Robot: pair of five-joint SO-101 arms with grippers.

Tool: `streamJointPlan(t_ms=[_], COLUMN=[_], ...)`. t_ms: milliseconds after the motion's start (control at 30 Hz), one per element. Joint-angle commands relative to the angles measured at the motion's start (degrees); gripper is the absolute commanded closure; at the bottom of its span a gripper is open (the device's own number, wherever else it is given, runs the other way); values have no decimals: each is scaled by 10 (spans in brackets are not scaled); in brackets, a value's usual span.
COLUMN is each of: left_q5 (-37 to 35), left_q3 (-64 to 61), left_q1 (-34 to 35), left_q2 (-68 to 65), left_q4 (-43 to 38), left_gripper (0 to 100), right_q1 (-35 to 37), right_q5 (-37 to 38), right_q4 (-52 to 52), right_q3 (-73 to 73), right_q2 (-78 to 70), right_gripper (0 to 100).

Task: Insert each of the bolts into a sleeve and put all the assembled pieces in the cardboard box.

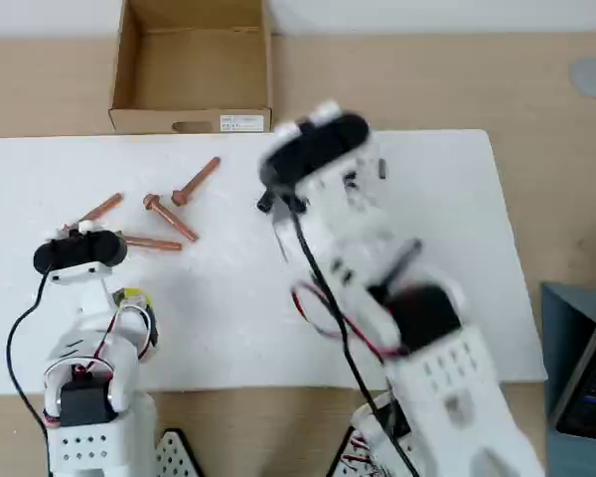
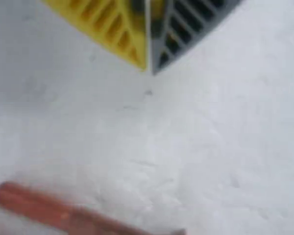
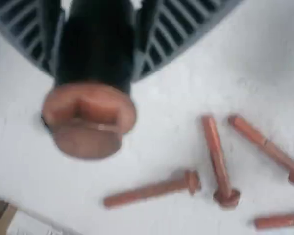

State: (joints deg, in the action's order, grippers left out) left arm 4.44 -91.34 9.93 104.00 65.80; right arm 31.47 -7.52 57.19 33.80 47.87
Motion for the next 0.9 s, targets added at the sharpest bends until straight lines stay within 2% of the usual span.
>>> streamJointPlan(t_ms=[0, 500, 867], left_q5=[26, 24, 25], left_q3=[-15, -21, -21], left_q1=[18, 27, 27], left_q2=[4, 4, 4], left_q4=[-22, -21, -21], left_gripper=[999, 998, 998], right_q1=[-10, -41, -42], right_q5=[28, 88, 88], right_q4=[-55, -176, -178], right_q3=[-112, -451, -774], right_q2=[-102, -506, -812], right_gripper=[989, 989, 989])
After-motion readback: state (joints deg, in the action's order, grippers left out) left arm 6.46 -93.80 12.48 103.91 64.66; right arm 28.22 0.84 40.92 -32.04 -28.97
